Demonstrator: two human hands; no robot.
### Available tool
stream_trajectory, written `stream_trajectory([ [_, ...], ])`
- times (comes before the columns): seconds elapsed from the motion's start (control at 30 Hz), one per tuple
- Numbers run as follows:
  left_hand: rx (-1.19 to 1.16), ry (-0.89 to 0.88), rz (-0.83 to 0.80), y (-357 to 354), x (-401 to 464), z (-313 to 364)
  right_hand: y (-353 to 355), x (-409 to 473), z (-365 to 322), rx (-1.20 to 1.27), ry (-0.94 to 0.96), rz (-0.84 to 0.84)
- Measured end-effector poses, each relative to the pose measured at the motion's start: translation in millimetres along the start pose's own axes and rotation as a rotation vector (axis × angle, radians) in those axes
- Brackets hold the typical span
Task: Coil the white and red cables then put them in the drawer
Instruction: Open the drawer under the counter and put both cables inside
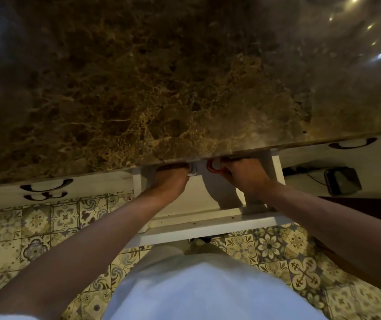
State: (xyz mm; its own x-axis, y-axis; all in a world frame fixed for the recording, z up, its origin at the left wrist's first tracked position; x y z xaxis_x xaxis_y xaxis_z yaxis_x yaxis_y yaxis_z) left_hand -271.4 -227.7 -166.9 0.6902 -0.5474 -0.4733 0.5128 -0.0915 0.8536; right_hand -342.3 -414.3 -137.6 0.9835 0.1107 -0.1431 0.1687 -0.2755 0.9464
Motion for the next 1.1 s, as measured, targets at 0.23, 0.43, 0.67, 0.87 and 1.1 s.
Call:
stream_trajectory([
  [0.23, 0.073, 0.001, -0.138, -19.0, 4.2, -13.3, -25.5, -0.9, 18.0, -0.134, -0.12, -0.347],
  [0.43, 0.078, -0.037, -0.089, -7.6, -2.8, -2.9, -31.2, -5.0, 20.1, -0.146, -0.123, -0.48],
  [0.67, -0.055, -0.14, 0.034, 26.7, -45.5, -1.7, 10.7, -20.4, 13.6, -0.085, -0.219, -0.36],
  [0.87, -0.167, -0.127, 0.11, 32.1, -89.4, -10.5, 58.9, -66.8, -6.8, 0.094, -0.263, -0.149],
  [1.1, -0.195, -0.314, 0.432, 35.0, -148.9, 2.2, 78.7, -141.9, -57.0, 0.389, -0.228, 0.122],
])
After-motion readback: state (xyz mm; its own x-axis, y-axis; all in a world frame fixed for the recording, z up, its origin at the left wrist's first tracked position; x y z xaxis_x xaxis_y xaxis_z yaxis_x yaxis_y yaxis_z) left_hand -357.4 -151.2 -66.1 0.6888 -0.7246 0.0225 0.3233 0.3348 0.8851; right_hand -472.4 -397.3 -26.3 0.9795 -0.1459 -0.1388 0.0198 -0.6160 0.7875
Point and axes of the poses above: each hand's wrist, its own x-axis towards the middle knuckle, its own y-axis out of the back of the hand, z = x × y, the point moved 5 cm from there along x, towards the middle knuckle, and after that the axes turned 2 degrees about x, right-handed, at the moved point
